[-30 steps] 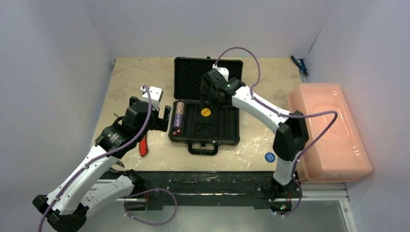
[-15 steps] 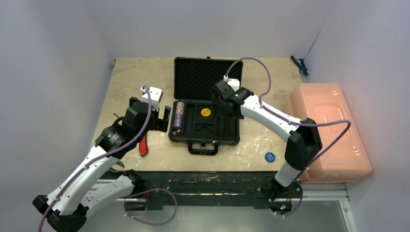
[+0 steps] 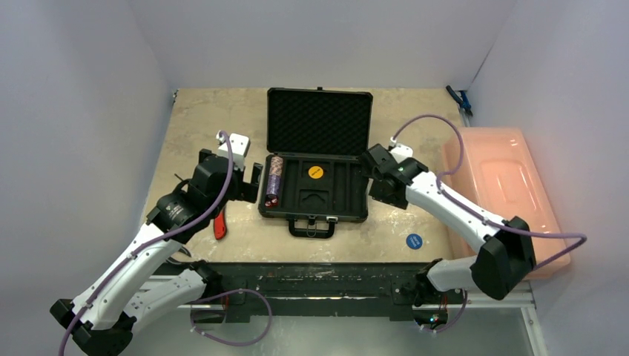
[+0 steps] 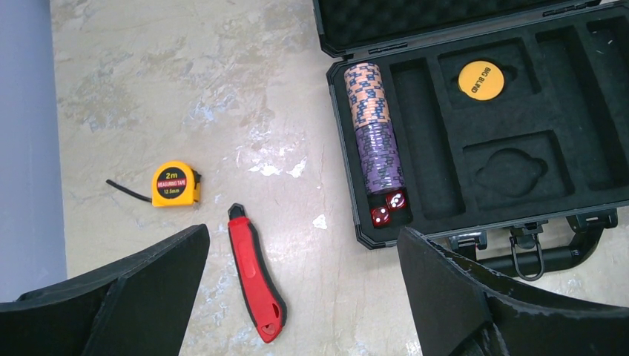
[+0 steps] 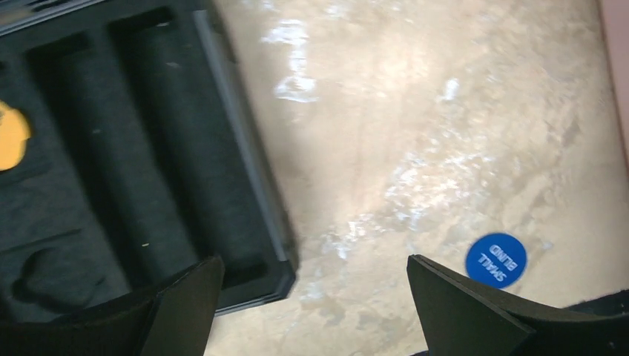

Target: Pack up texas hold em set

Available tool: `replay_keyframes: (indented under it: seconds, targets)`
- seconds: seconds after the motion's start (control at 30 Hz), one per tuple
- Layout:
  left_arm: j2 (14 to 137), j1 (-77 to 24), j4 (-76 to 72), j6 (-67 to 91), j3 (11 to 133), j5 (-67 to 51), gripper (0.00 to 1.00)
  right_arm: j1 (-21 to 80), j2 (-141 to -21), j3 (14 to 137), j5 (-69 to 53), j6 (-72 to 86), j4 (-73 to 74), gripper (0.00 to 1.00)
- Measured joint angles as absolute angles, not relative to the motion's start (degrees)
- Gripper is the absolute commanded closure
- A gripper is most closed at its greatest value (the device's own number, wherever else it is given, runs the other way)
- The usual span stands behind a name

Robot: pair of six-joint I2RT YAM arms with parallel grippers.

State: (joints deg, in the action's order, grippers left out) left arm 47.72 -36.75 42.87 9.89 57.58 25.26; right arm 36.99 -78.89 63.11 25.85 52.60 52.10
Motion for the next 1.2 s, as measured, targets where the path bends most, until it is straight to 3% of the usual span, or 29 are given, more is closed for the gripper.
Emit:
replay_keyframes:
  seconds: [0.5,0.67,1.2]
  targets:
    - [48.8,-36.8,42.8,9.9,57.5,24.3,0.0,28.7,-63.5,49.3,22.3,58.4,54.7,0.04]
    - [48.6,-36.8,42.5,9.9,57.3,23.2,0.0,21.2,-63.7,46.1,19.3,56.7,54.7,0.04]
    - [48.7,-36.8,42.5,9.9,57.3,23.1,0.0,11.8,-64.0,42.4,16.3,57.1,54.4,0.1]
